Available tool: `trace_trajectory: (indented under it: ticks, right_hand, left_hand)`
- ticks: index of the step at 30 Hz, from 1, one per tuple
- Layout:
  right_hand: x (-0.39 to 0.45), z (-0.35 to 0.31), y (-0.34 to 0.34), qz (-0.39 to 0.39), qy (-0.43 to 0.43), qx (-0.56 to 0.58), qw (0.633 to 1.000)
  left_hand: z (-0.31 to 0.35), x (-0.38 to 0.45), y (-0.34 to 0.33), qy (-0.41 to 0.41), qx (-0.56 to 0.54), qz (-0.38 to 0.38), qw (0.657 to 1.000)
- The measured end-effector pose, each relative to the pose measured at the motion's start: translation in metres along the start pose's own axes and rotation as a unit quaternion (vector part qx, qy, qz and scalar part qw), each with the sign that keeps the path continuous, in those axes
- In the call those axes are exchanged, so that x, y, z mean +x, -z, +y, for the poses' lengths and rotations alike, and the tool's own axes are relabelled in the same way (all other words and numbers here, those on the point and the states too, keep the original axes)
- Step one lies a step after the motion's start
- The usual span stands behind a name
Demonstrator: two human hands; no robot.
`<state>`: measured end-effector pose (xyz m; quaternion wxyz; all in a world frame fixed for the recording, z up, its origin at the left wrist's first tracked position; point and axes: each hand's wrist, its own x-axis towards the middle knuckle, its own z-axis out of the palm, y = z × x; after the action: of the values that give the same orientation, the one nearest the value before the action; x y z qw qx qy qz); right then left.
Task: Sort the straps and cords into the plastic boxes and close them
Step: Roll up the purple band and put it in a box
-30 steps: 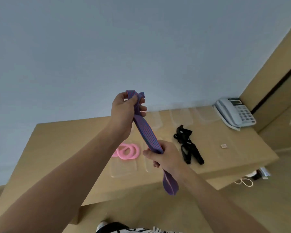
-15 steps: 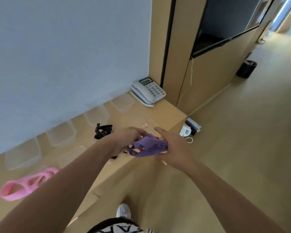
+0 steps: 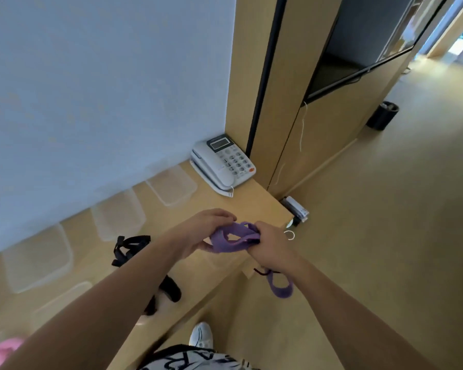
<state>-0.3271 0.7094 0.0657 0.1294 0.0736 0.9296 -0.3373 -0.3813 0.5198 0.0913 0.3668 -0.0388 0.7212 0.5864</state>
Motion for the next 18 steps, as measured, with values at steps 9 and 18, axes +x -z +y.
trace_trajectory:
  ticks: [9,18]
  right_hand:
    - [0.114,-0.059,-0.015,-0.095,0.068,-0.080,0.990]
    - [0.151,-0.028,-0.041,-0.187,0.170,-0.288,0.924]
  left_hand:
    - [-0.039,0.051,0.034,0.000,0.179,0.185,0.966]
    - [-0.075,0.072,0.022,0.021,0.381,0.265,0.886]
